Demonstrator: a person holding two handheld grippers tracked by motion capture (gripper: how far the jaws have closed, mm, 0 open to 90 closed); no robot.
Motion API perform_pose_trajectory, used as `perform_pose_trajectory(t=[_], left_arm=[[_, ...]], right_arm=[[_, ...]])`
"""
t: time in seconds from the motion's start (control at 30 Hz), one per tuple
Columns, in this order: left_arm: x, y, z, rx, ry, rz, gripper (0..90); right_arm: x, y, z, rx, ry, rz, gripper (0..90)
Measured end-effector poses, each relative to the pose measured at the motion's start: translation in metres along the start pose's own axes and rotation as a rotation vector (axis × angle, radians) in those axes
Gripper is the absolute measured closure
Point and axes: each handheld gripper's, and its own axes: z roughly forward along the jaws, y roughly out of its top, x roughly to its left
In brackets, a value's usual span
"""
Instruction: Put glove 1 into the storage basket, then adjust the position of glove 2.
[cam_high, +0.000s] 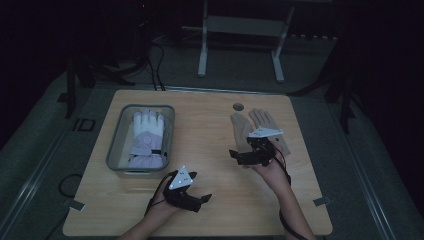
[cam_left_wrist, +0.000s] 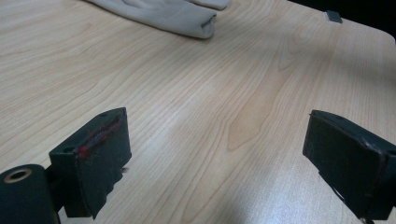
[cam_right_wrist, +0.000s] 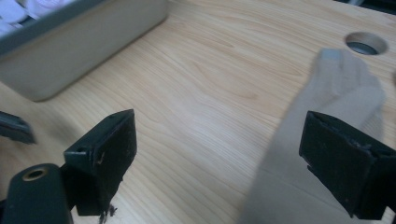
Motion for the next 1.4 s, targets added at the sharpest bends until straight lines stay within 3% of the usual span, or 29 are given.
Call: perform_pose_trajectory(t=[0.23, 0.43, 0.63, 0.9, 1.1, 1.4], left_arm=[[-0.003, -0.008, 0.001, -0.058, 0.046, 0.039, 7.9], [0.0, -0.01, -0.001, -0.086, 0.067, 0.014, 7.9], [0.002, -0.011, -0.004, -0.111, 0.079, -0.005, 7.9], [0.001, -0.012, -0.005, -0.115, 0.078, -0.002, 7.9], [0.0, -0.012, -0.005, -0.127, 0.089, 0.0, 7.9], [0.0, -0.013, -0.006, -0.132, 0.091, 0.002, 7.9]], right_arm=[[-0.018, -0.016, -0.005, 0.01, -0.021, 0.027, 14.5], [-0.026, -0.024, -0.006, 0.026, -0.035, 0.024, 18.9], [-0.036, -0.022, -0.007, 0.029, -0.06, 0.035, 20.9], [-0.055, -0.007, -0.008, 0.005, -0.108, 0.067, 24.2], [-0.067, 0.005, 0.004, 0.031, -0.128, 0.068, 25.4], [-0.083, 0.011, 0.036, 0.08, -0.148, 0.093, 27.2]])
